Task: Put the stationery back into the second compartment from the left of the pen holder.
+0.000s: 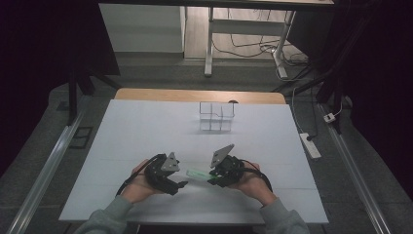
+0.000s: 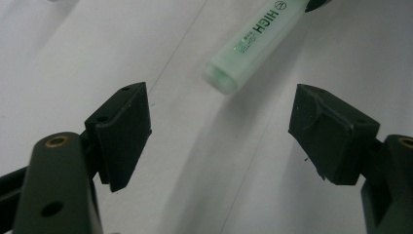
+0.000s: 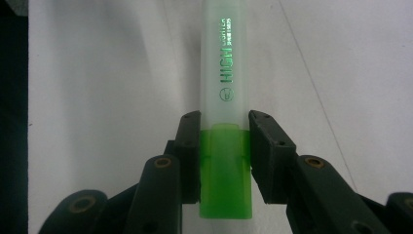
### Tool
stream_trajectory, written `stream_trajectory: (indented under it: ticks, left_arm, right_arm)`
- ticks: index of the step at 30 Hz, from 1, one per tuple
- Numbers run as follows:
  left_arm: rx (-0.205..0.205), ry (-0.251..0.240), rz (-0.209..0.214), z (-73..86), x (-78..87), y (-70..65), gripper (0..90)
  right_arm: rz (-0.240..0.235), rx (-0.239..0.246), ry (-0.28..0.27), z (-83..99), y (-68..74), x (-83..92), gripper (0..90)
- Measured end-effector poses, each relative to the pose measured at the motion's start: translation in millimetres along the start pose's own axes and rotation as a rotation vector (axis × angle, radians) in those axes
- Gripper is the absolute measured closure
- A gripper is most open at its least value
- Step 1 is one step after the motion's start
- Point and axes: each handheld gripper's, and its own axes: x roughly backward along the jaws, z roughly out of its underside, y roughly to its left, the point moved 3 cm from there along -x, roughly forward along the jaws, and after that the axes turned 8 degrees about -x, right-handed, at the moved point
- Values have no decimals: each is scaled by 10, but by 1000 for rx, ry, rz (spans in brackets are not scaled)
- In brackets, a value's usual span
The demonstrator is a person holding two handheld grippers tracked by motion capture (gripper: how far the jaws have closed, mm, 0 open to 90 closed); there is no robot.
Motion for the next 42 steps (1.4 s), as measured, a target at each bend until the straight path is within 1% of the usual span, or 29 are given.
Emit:
stream_trajectory:
  ticks: [3,6,9,11,13,16,18,19,20,21,22,23,24,26,27,28,29,30,31,32,33,34,35,37,38,39,40,41,42]
  left_arm:
    - [-16,-3,23,-49,-23,-14,245]
    - [-43,13,48,-108,-52,-23,255]
    - [-78,40,82,-181,-97,-35,262]
    - [-92,47,103,-219,-137,-52,271]
    - [-111,63,117,-238,-180,-60,275]
    - [-123,77,129,-251,-225,-56,295]
    - [-134,78,151,-264,-245,-54,321]
    - [-139,80,159,-272,-252,-53,329]
    - [-141,80,169,-277,-257,-55,342]
    - [-148,80,186,-279,-266,-59,358]
    - [-151,85,195,-279,-272,-65,370]
    - [-157,89,206,-276,-283,-71,379]
    - [-164,94,216,-272,-293,-78,393]
    - [-178,98,224,-268,-305,-98,437]
    - [-185,94,222,-268,-303,-110,504]
    - [-195,88,224,-271,-296,-113,504]
    - [-198,84,236,-272,-289,-121,545]
    - [-203,85,241,-270,-287,-128,573]
    - [-207,89,249,-261,-293,-131,589]
    - [-206,94,255,-255,-298,-135,589]
    - [-210,99,263,-247,-302,-141,594]
    - [-218,100,265,-241,-307,-148,600]
    - [-224,105,263,-239,-313,-154,607]
    - [-226,108,262,-240,-322,-162,612]
    - [-244,120,264,-239,-323,-154,616]
    - [-246,121,264,-236,-327,-158,619]
    - [-252,122,265,-233,-328,-159,624]
    - [-253,121,265,-229,-327,-159,624]
    - [-253,119,263,-225,-325,-157,634]
  right_arm:
    - [-7,9,5,-1,10,-15,661]
    - [-14,25,12,1,24,-27,661]
    - [-21,36,16,0,37,-34,662]
    - [-26,44,15,0,44,-39,661]
    - [-27,55,19,1,50,-41,661]
    - [-35,69,22,0,58,-51,662]
    - [-50,73,24,2,74,-63,661]
    - [-50,84,34,-1,81,-59,661]
    - [-53,96,31,-7,89,-64,662]
    - [-58,94,31,-7,102,-65,661]
    - [-57,114,38,-17,107,-57,662]
    - [-64,105,29,-16,124,-62,661]
    - [-64,118,29,-23,125,-57,662]
    - [-71,125,23,-25,141,-58,662]
    - [-75,133,33,-27,147,-60,661]
    - [-75,133,33,-27,147,-60,661]
    - [-78,130,34,-26,158,-69,661]
    - [-67,139,39,-32,164,-66,661]
    - [-75,144,37,-41,183,-63,661]
    - [-75,144,37,-41,183,-63,661]
    - [-73,155,38,-47,181,-57,661]
    - [-78,156,28,-49,186,-60,661]
    - [-82,149,33,-46,195,-53,661]
    - [-83,155,35,-47,195,-49,661]
    - [-85,156,34,-44,194,-55,662]
    - [-85,157,43,-43,193,-53,661]
    - [-75,167,54,-44,192,-55,661]
    - [-75,167,54,-44,192,-55,661]
    - [-81,150,37,-48,196,-59,654]
